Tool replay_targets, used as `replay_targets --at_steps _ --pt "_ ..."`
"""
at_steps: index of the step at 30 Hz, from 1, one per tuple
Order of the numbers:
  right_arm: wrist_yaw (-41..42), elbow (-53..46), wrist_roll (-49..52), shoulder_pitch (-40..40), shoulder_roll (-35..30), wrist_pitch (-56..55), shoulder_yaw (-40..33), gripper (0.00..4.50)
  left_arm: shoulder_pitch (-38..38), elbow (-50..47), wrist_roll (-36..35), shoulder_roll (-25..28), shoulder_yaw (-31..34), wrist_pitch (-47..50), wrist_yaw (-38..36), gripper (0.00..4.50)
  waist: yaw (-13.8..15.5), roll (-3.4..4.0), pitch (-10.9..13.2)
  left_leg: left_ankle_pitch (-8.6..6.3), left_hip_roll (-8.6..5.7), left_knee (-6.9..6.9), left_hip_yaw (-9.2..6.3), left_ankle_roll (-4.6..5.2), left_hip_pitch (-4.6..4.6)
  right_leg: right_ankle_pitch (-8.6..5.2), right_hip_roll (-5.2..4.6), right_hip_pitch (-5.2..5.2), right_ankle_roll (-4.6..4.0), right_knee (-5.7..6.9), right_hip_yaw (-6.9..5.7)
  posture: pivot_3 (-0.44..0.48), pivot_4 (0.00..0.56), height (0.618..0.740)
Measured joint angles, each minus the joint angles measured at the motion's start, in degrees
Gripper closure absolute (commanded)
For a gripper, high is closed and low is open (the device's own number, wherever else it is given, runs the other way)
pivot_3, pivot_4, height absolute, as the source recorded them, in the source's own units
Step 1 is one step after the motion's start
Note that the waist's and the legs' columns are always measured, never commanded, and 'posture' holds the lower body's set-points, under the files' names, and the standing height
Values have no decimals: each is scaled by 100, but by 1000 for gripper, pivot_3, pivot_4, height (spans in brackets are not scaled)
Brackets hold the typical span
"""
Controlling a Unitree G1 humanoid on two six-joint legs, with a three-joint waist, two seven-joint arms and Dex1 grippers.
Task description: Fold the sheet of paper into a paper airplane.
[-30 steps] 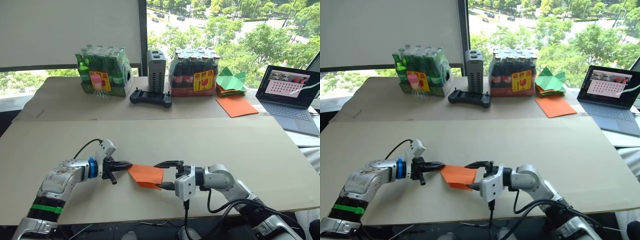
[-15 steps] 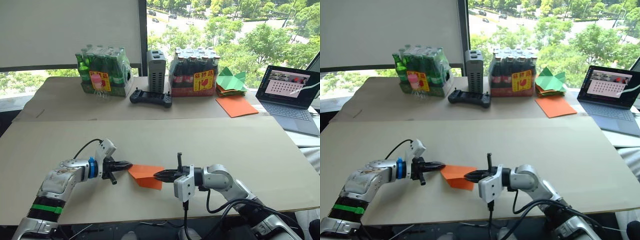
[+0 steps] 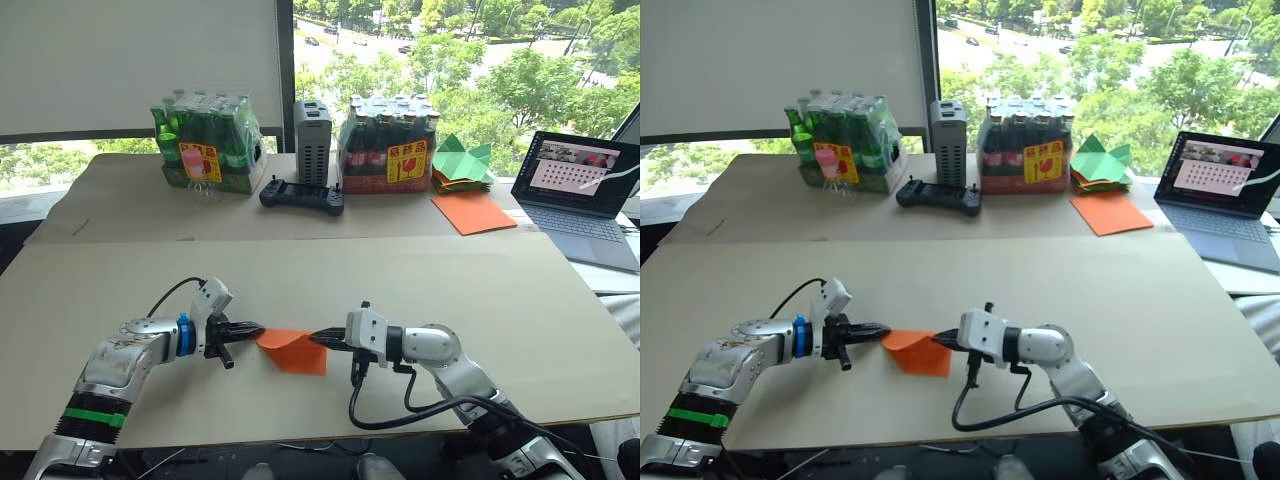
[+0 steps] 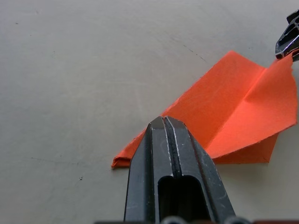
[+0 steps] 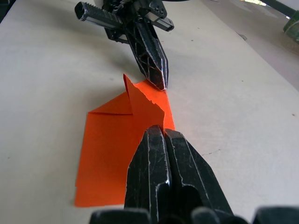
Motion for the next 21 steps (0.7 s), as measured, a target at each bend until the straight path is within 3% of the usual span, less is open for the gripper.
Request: replay_targets --at_steps 6,21 --pt "15 -4 391 -124 143 1124 -208 4454 3 -4 9 -20 0 -23 1 4500 5 0 0 0 0 0 0 0 -2 0 0 -1 0 -1 0 0 150 740" --pt "-314 379 352 -330 450 2074 -293 4454 21 -53 22 -31 16 8 25 4500 4 1 0 0 0 0 0 0 -4 0 0 -4 0 -1 0 0 150 740"
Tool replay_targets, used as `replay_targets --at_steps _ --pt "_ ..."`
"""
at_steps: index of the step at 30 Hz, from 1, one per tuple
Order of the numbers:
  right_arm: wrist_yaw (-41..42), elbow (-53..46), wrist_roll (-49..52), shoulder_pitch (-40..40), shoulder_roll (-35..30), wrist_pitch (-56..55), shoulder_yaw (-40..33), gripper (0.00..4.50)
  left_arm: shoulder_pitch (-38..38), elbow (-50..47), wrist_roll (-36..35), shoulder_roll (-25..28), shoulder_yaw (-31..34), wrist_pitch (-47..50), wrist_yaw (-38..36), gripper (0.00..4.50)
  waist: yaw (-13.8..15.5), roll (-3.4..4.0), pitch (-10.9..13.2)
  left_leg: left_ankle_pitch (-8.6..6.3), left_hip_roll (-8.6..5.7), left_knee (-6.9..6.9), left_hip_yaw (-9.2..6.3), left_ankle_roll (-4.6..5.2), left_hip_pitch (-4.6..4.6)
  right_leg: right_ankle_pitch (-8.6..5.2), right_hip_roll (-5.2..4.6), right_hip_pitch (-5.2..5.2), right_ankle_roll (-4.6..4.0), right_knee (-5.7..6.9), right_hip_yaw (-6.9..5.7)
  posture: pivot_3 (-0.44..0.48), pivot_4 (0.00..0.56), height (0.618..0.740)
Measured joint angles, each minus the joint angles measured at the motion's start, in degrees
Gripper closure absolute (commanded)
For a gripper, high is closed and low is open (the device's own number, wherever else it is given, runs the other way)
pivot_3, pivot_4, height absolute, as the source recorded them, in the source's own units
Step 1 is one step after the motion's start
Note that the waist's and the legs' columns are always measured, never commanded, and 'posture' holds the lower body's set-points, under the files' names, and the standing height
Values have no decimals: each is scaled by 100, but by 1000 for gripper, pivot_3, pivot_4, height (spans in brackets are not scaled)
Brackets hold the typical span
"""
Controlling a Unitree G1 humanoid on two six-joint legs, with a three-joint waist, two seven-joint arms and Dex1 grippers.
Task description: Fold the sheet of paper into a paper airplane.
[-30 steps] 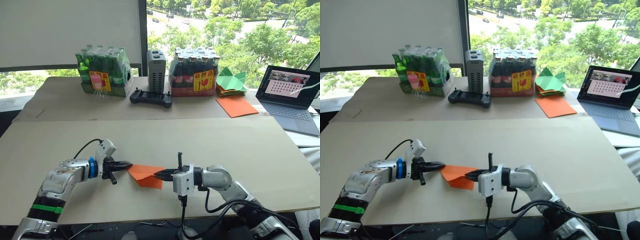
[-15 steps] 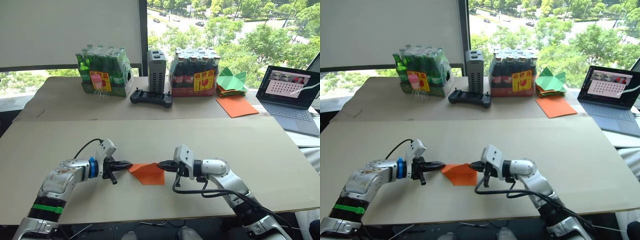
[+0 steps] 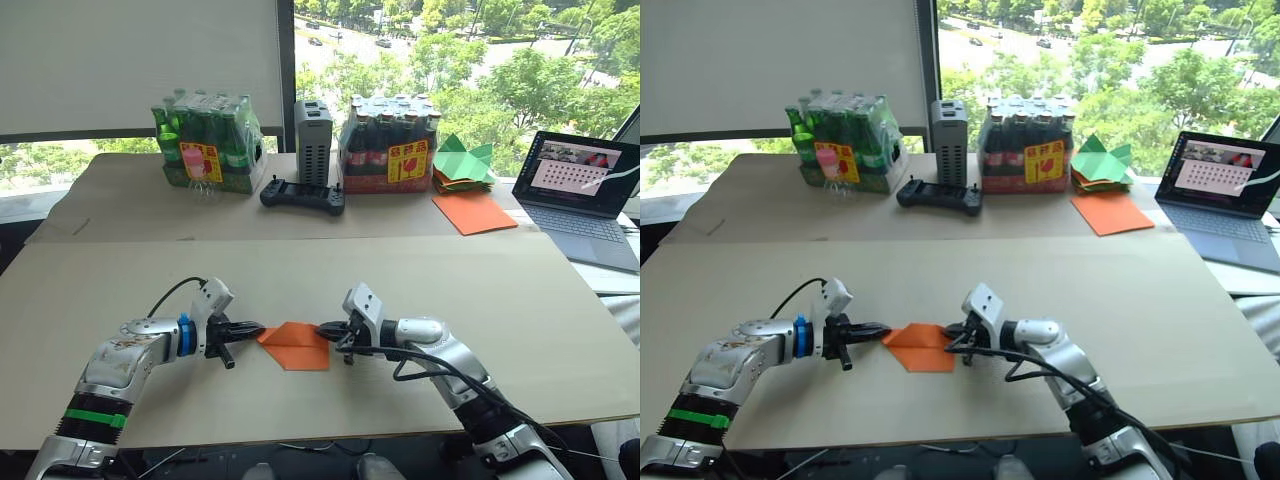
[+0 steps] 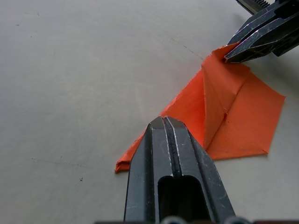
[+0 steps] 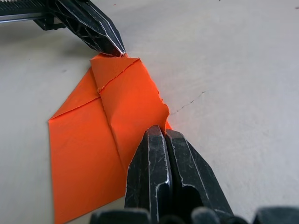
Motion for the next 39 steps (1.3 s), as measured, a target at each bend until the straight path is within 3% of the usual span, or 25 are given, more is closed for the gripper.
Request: replay_targets --at_steps 7,19,23,28,39 --pt "-13 -38 -128 -13 -5 -47 78 4454 3 -39 -79 -103 133 197 120 4500 -6 1 0 0 0 0 0 0 1 0 0 1 0 1 0 0 150 740" --pt "29 -52 -260 -3 -21 -176 137 4454 -685 -777 -1624 -931 1503 1759 1292 4500 -27 -1 -1 0 1 1 -3 0 -2 0 1 -1 0 0 -1 0 150 740" --pt "5 -39 -282 1 -7 -218 144 4454 -348 -1321 -1534 -635 1057 1640 1089 4500 -37 0 -1 0 1 0 -2 0 -1 0 1 -2 0 -1 1 0 150 740" --pt "-39 -28 -307 0 12 -223 123 4454 215 -1321 -692 -167 146 732 581 4500 -28 0 -1 0 2 -1 0 0 0 0 3 -2 -1 -2 1 0 150 740" --pt "-88 -57 -311 29 18 -221 129 4454 -29 -684 -354 -180 32 326 411 4500 -25 0 -1 0 2 -1 0 0 -1 1 4 -2 -1 -3 1 0 150 740"
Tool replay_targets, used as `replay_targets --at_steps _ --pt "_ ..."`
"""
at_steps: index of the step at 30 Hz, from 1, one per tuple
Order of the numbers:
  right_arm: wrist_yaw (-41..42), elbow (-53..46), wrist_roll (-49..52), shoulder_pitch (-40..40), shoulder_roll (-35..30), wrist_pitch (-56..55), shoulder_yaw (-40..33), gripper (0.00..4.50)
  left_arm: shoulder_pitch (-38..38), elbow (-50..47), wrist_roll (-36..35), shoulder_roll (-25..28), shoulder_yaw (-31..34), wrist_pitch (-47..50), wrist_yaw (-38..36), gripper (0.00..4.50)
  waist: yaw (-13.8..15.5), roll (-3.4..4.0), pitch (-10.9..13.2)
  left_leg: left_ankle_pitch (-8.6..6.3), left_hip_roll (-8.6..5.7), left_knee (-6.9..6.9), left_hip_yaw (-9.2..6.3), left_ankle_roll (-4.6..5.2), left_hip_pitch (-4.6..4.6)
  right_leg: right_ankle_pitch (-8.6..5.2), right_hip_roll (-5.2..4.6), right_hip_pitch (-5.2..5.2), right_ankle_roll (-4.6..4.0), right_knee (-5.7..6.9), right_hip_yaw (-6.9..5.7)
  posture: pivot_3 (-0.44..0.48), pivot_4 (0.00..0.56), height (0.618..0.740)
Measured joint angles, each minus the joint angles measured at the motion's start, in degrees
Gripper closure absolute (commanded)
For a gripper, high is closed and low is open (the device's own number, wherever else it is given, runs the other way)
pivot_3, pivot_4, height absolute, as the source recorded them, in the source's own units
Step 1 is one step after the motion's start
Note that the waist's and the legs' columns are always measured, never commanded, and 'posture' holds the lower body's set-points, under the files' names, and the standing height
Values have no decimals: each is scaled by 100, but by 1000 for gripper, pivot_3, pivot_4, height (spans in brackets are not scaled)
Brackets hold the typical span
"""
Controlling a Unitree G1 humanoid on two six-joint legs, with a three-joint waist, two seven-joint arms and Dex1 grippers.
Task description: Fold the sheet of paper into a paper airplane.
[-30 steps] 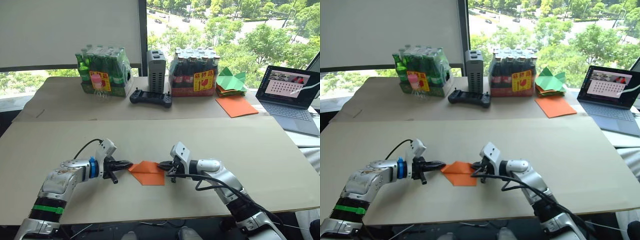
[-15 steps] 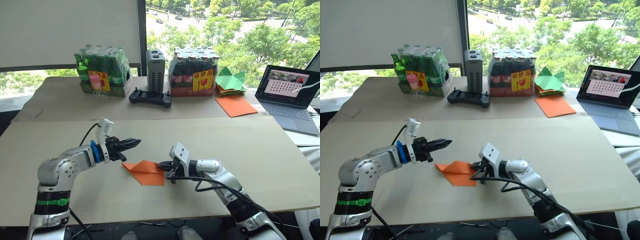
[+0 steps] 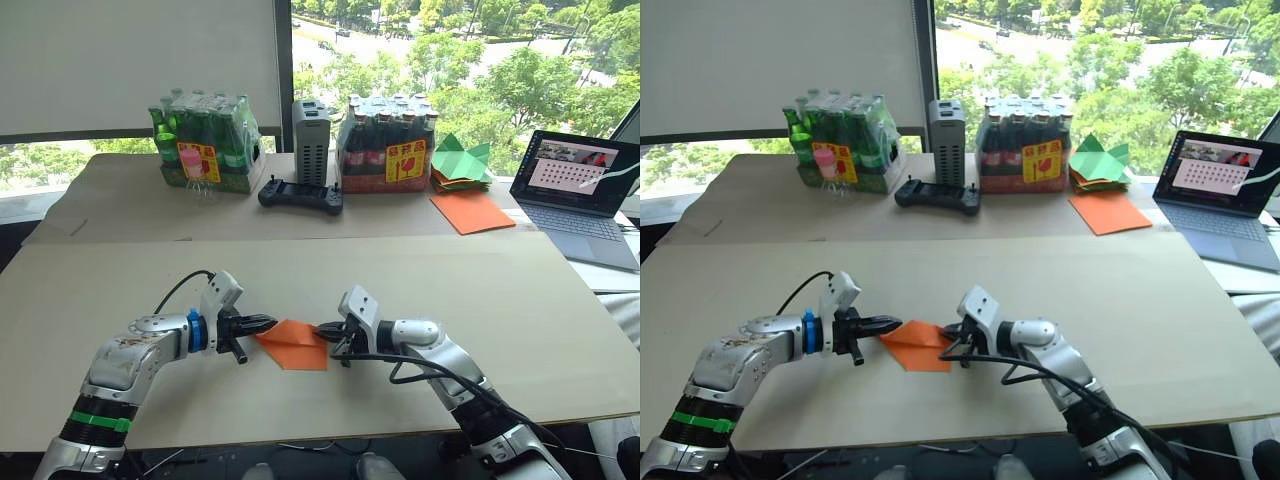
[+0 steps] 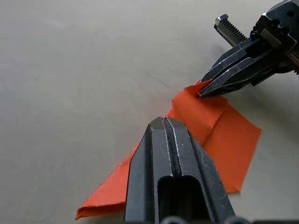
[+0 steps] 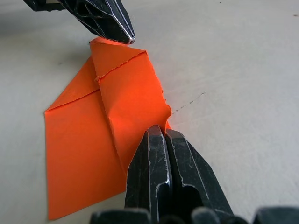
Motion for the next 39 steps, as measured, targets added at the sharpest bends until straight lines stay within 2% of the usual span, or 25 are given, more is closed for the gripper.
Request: replay_targets --at_steps 6,10,15,19,24,30,39 --pt "-17 -13 0 13 -1 0 -2 4454 -73 -10 -128 -155 63 138 21 4500 4 0 0 0 0 0 -1 0 -1 0 0 0 0 0 0 0 150 740" --pt "-20 -19 0 18 -1 -1 1 4454 -367 -19 -533 -353 511 432 187 4500 1 0 0 0 0 0 -2 0 -1 0 0 0 0 0 -1 0 150 740" --pt "-23 -34 -1 30 -3 -2 5 4454 -244 -331 -781 -274 605 629 90 4500 -7 0 0 0 0 0 0 0 0 0 -1 0 0 0 1 0 150 740" --pt "-28 -34 -5 32 -7 -3 -2 4454 82 -485 -585 -91 215 460 -145 4500 7 0 0 0 0 0 -1 0 0 0 0 0 0 0 0 0 150 740" --pt "-33 -51 -11 34 -6 4 4 4454 133 -295 -213 -60 -27 76 -269 4500 6 0 0 0 0 0 1 0 1 0 1 1 0 -1 0 0 150 740" --pt "-57 -129 -15 101 -7 13 -5 4454 74 207 72 -57 -131 -184 -366 4500 13 0 0 0 1 0 0 0 -3 0 1 -2 0 -2 -1 0 150 740" --pt "-72 -221 -54 120 -7 113 -7 4454 47 220 260 -84 -305 -349 -473 4500 15 0 0 0 1 0 0 0 -4 0 1 -2 0 -3 0 0 150 740"
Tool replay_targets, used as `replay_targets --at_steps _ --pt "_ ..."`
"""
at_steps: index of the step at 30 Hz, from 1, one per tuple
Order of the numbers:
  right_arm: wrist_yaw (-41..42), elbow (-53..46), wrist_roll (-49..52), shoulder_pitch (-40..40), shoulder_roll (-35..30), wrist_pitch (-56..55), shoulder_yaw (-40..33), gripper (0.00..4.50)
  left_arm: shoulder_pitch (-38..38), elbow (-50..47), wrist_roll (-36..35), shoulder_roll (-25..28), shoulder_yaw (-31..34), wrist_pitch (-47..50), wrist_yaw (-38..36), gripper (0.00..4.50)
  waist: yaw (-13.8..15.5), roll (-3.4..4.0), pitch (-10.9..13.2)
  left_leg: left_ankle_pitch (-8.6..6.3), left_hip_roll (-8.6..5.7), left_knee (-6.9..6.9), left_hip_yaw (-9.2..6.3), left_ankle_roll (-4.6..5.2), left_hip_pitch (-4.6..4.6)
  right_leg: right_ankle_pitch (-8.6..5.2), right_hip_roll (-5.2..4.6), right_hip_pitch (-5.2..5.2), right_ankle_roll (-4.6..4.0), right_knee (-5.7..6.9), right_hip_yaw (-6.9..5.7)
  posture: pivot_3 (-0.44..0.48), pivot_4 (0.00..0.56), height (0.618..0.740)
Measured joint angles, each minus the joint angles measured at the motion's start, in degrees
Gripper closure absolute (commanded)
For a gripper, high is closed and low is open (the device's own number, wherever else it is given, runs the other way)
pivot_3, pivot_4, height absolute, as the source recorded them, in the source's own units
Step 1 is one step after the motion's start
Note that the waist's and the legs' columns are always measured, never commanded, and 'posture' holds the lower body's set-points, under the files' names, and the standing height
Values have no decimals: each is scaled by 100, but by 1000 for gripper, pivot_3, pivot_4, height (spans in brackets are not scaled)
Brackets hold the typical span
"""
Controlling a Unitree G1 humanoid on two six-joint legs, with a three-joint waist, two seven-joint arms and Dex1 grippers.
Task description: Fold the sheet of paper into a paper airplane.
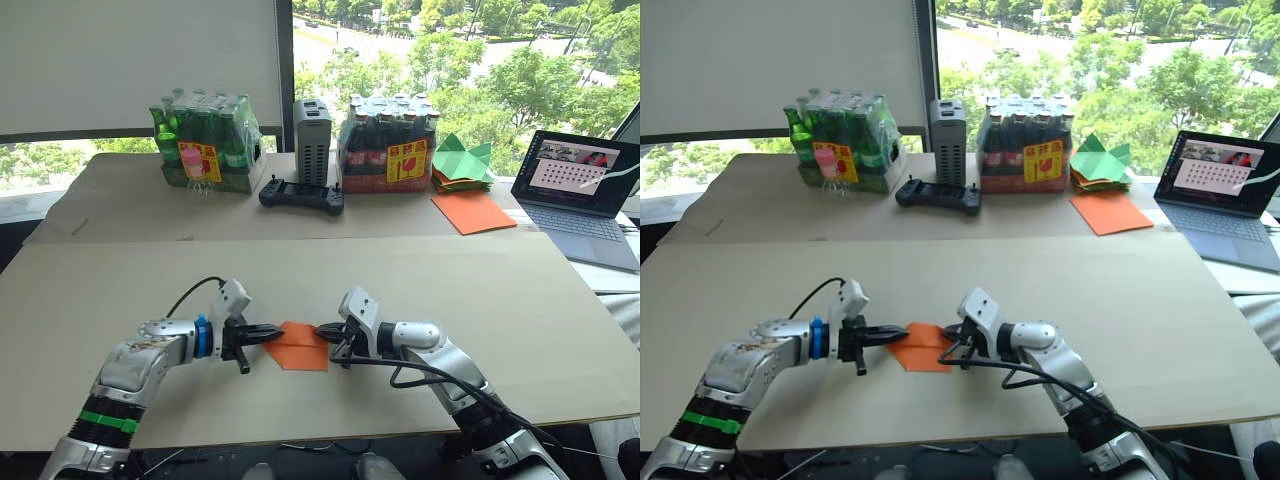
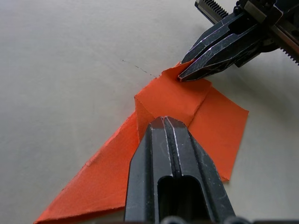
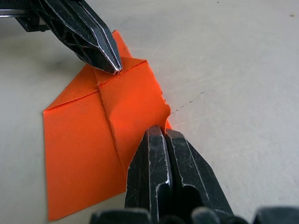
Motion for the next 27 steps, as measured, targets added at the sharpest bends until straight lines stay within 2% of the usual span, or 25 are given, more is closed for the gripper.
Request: replay_targets --at_steps 18,21,27 --pt "-75 -296 -162 40 -37 237 50 4454 26 415 157 -71 -51 -452 -71 4500 8 0 0 0 0 0 0 0 3 0 0 2 0 1 0 0 150 740" --pt "-174 -353 -159 87 -19 238 22 3595 12 495 164 -89 -32 -519 -67 4500 7 0 0 0 -1 0 1 0 3 0 -1 2 0 1 0 0 150 740" --pt "-669 -395 -115 135 187 216 -377 1496 16 550 166 -157 -7 -560 -60 4500 9 2 -1 0 0 0 0 0 3 0 -1 2 0 2 0 0 150 740"
